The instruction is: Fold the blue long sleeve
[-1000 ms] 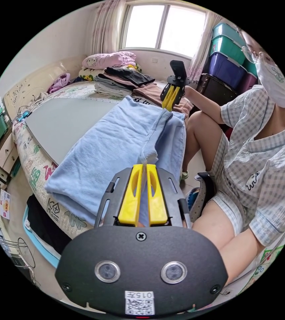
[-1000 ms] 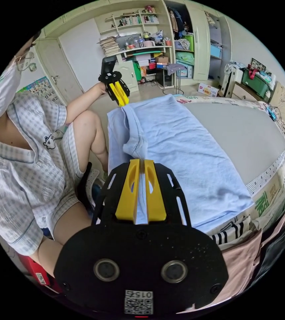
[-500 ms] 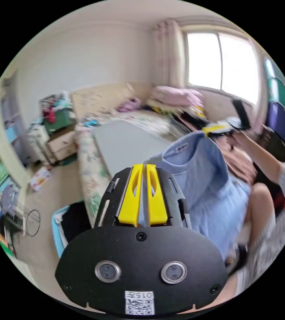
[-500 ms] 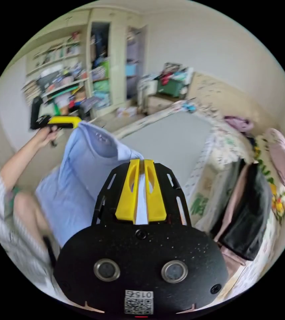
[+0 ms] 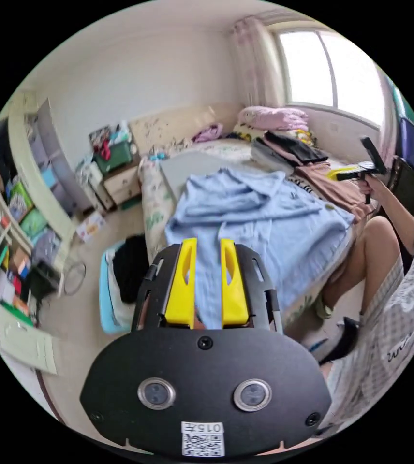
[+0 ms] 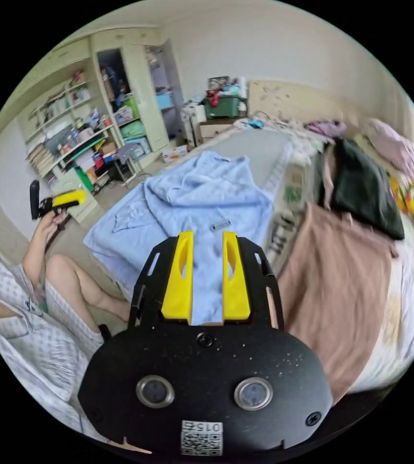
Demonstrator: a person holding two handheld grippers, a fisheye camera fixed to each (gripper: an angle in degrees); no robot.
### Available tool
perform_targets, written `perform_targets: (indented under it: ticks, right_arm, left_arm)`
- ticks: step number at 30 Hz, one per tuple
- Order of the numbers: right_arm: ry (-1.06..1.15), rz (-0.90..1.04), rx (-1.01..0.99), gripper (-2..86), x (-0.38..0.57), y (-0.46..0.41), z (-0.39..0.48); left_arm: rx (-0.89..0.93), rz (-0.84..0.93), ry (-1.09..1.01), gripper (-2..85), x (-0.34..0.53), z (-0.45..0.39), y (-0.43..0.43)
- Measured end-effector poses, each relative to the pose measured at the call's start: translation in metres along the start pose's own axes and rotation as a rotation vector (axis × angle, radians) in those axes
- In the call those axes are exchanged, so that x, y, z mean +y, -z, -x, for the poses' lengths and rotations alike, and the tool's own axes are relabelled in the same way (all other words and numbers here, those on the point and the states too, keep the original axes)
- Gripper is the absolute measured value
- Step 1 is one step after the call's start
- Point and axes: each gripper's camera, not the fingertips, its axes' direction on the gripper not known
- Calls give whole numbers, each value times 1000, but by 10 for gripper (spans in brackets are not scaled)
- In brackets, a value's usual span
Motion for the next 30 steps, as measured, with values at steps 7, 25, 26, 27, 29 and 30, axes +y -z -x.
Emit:
perform_targets:
  ticks: [7, 25, 26, 27, 29, 30]
  right_arm:
    - [-196, 40, 5, 99, 95, 1, -11]
    - [35, 165, 154, 39, 74, -37, 8]
    - [34, 159, 147, 37, 73, -31, 7]
    - [33, 156, 140, 37, 73, -28, 6]
    - [31, 146, 122, 35, 72, -16, 3]
    - [31, 142, 116, 35, 72, -13, 3]
  left_arm:
    - [95, 85, 227, 98, 75, 1, 20]
    - [50, 285, 78, 94, 60, -54, -59]
    - [41, 280, 105, 57, 62, -50, -58]
    - [57, 271, 114, 39, 62, -49, -57]
    - [88, 237, 150, 21, 64, -42, -48]
    - [93, 221, 153, 18, 65, -41, -45]
